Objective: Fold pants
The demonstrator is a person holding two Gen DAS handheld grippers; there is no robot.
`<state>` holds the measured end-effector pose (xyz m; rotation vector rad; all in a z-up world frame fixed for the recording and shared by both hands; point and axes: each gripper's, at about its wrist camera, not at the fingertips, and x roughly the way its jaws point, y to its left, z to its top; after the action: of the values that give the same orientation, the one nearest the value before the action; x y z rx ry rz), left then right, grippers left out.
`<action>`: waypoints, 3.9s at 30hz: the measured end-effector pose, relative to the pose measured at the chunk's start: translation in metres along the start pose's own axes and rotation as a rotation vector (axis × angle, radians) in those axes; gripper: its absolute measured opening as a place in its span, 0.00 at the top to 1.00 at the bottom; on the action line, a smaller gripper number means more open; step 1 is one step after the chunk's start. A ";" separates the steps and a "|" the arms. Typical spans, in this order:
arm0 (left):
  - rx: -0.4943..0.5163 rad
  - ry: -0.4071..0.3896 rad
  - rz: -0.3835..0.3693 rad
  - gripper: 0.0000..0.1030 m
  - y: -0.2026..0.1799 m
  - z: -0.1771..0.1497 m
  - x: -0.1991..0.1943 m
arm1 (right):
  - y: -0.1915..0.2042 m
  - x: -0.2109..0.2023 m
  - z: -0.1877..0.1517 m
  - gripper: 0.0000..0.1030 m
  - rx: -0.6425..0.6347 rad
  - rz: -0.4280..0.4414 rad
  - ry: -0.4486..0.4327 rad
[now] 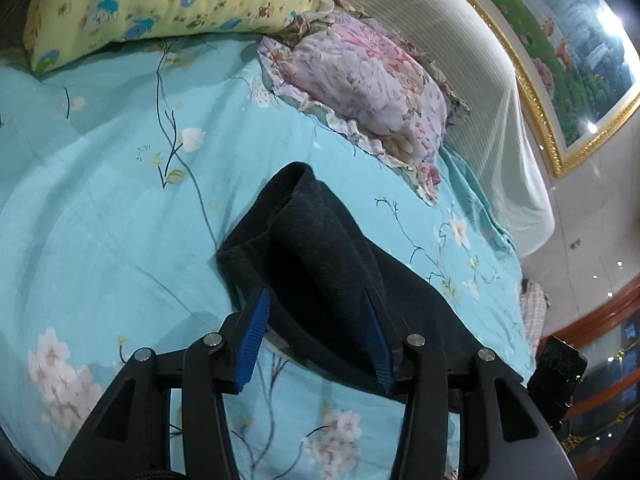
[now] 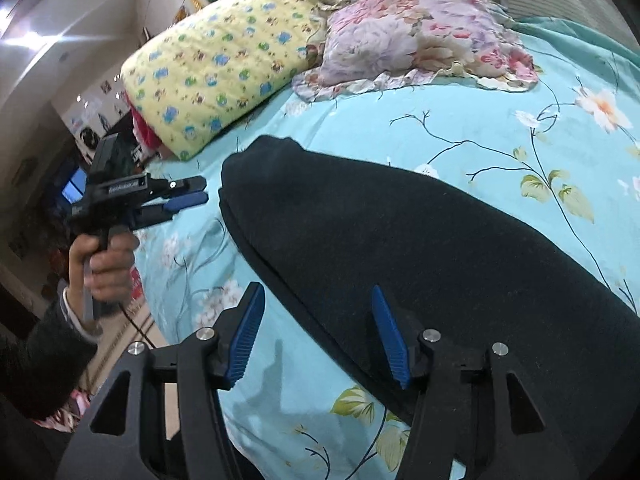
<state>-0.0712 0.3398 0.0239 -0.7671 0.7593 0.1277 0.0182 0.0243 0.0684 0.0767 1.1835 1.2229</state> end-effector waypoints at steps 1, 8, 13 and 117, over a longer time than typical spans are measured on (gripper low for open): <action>0.003 -0.006 0.008 0.51 -0.004 -0.001 0.000 | -0.002 -0.001 0.001 0.44 0.010 0.003 -0.005; -0.035 0.020 0.128 0.46 -0.019 0.002 0.020 | -0.020 -0.007 0.011 0.44 0.069 -0.022 -0.035; -0.038 0.037 0.224 0.51 -0.024 0.003 0.043 | -0.039 -0.008 0.030 0.44 0.113 -0.047 -0.036; -0.186 0.072 0.261 0.43 0.021 -0.009 0.045 | -0.103 0.062 0.091 0.56 0.059 -0.131 0.126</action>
<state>-0.0517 0.3417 -0.0224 -0.8495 0.9233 0.4119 0.1453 0.0750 0.0063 -0.0333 1.3136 1.0905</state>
